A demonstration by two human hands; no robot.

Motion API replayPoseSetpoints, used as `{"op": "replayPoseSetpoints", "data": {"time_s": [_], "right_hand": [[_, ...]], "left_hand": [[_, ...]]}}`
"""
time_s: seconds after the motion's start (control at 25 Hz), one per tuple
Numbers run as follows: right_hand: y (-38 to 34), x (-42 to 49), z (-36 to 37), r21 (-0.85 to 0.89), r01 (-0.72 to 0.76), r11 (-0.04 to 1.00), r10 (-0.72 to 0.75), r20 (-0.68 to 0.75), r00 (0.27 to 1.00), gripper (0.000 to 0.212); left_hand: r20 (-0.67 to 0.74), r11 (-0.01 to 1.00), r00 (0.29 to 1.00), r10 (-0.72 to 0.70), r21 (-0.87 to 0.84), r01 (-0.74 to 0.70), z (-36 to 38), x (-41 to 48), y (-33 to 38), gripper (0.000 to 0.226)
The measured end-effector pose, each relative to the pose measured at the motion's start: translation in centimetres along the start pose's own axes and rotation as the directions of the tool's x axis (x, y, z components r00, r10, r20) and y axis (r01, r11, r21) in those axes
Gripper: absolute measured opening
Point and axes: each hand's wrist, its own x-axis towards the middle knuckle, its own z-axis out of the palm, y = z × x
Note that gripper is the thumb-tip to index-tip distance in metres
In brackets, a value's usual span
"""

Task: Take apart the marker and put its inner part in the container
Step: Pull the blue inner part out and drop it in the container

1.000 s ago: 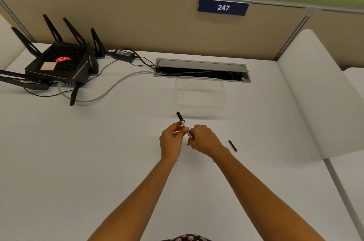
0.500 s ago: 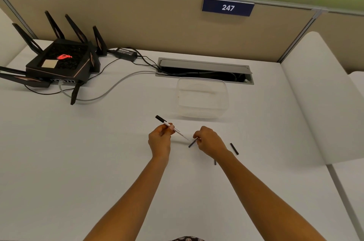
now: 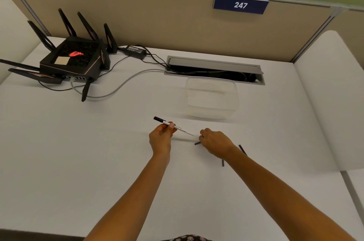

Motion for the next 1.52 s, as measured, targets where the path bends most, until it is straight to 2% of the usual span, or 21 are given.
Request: {"op": "replayPoseSetpoints", "data": {"time_s": [0.16,0.28,0.36,0.48,0.64,0.76,0.96,1.08,1.2,1.52], "right_hand": [[0.2,0.2,-0.3,0.032,0.012,0.999,-0.011,-0.014,1.0,0.018],[-0.1,0.4,-0.7,0.193,-0.125,0.973,0.146,-0.099,0.984,0.017],[0.0,0.6,-1.6,0.329,-0.242,0.913,0.301,-0.141,0.943,0.017],[1.3,1.0,-3.6,0.594,-0.361,0.718,0.522,-0.118,0.845,0.015],[3.6,1.8,-6.7,0.851,-0.355,0.387,0.683,-0.005,0.731,0.004],[5.2,3.6,-8.7,0.934,-0.306,0.184,0.712,0.088,0.697,0.004],[7.8,8.4,-10.0,0.949,-0.315,0.011,0.736,0.205,0.645,0.009],[8.4,11.4,-9.9,0.915,-0.402,-0.038,0.712,0.307,0.632,0.01],[8.3,14.1,-8.9,0.873,-0.486,-0.039,0.679,0.38,0.628,0.017],[6.7,17.1,-6.2,0.786,-0.613,0.078,0.681,0.407,0.609,0.028]], "left_hand": [[-0.02,0.999,1.0,-0.022,-0.044,0.021,0.0,0.3,0.3,0.023],[-0.025,0.997,0.999,-0.03,-0.065,0.028,0.1,0.6,0.5,0.023],[-0.019,0.996,0.999,-0.038,-0.079,0.037,0.0,0.9,0.6,0.022],[-0.007,0.995,0.999,-0.039,-0.097,0.039,-0.1,1.3,0.5,0.022],[0.008,0.994,0.999,-0.05,-0.097,0.05,-0.2,1.8,0.2,0.022],[0.04,0.993,0.997,-0.06,-0.099,0.064,0.0,2.0,-0.2,0.021],[0.067,0.99,0.996,-0.063,-0.119,0.071,0.5,2.6,-0.2,0.02],[0.088,0.989,0.994,-0.07,-0.123,0.08,0.7,3.3,-0.3,0.019],[0.103,0.987,0.992,-0.069,-0.14,0.083,1.0,4.1,-0.6,0.017],[0.134,0.981,0.987,-0.091,-0.158,0.112,1.2,5.1,-0.8,0.015]]}}
